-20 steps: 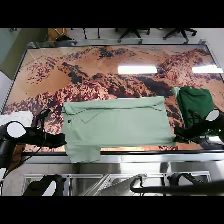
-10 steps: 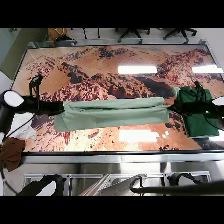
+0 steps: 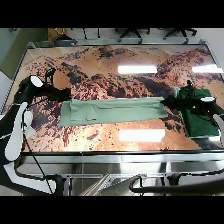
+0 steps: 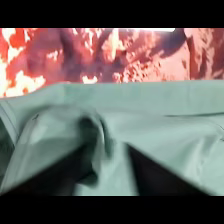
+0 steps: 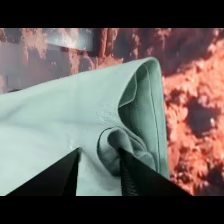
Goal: Fold the shirts.
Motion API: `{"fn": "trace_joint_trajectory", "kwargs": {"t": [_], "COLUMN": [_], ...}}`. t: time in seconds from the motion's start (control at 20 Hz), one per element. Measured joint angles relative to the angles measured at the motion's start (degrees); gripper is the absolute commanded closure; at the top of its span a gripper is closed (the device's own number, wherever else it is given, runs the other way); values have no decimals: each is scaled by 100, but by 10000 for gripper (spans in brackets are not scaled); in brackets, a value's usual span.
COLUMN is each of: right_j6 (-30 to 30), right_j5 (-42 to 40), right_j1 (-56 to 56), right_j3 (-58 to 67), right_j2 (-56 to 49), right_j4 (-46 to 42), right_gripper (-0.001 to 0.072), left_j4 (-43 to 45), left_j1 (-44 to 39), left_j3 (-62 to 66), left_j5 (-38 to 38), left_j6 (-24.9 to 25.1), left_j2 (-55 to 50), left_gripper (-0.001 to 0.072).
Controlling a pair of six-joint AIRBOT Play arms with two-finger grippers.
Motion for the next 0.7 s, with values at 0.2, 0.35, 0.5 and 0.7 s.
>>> {"fn": "trace_joint_trajectory", "kwargs": {"t": [0.2, 0.35, 0.5, 0.7], "right_j6": [-15, 221, 317, 363], "right_j5": [42, 109, 151, 168], "right_j1": [-90, -87, 17, 308], "right_j3": [348, 479, 527, 560], "right_j2": [-17, -101, -297, -592], "right_j4": [-463, -802, -916, -835], "right_gripper": [163, 163, 164, 449], "left_j4": [2, 4, 2, -13], "left_j1": [70, 129, 111, -101], "left_j3": [678, 1095, 1340, 1447], "left_j5": [-378, -743, -1058, -1279], "left_j6": [-17, -66, -109, -149], "left_j2": [-417, -507, -538, -555], "left_gripper": [34, 34, 52, 53]}}
